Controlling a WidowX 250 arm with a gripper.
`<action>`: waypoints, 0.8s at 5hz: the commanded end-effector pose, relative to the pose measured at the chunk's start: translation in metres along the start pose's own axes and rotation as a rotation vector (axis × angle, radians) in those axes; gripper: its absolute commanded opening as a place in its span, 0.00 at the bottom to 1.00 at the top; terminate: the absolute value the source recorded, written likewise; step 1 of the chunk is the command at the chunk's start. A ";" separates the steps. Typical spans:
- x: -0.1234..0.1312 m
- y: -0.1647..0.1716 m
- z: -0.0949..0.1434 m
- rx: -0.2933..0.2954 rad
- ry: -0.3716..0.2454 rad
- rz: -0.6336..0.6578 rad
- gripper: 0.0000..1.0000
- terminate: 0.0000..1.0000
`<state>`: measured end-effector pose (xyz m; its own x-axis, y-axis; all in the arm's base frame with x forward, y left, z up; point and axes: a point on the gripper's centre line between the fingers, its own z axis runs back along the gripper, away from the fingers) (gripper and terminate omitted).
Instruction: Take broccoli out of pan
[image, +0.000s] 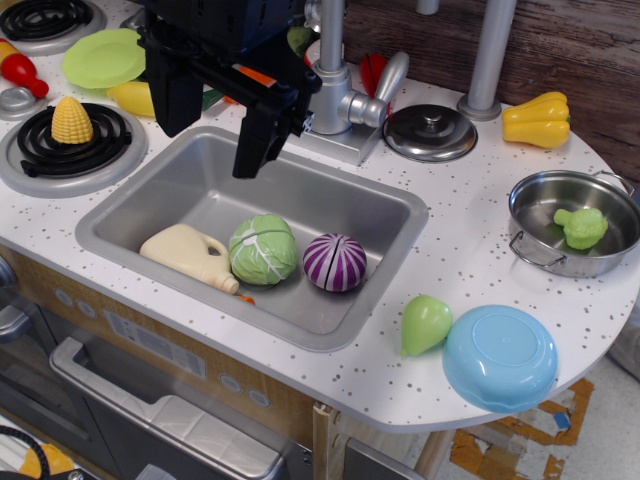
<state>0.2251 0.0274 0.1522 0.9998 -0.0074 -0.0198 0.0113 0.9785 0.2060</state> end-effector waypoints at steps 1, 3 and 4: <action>0.000 0.000 0.000 0.000 0.000 0.000 1.00 0.00; 0.057 -0.048 0.041 0.028 0.054 0.096 1.00 0.00; 0.084 -0.083 0.043 -0.003 0.033 0.134 1.00 0.00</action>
<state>0.3186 -0.0783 0.1483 0.9930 0.1147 -0.0270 -0.1070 0.9738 0.2008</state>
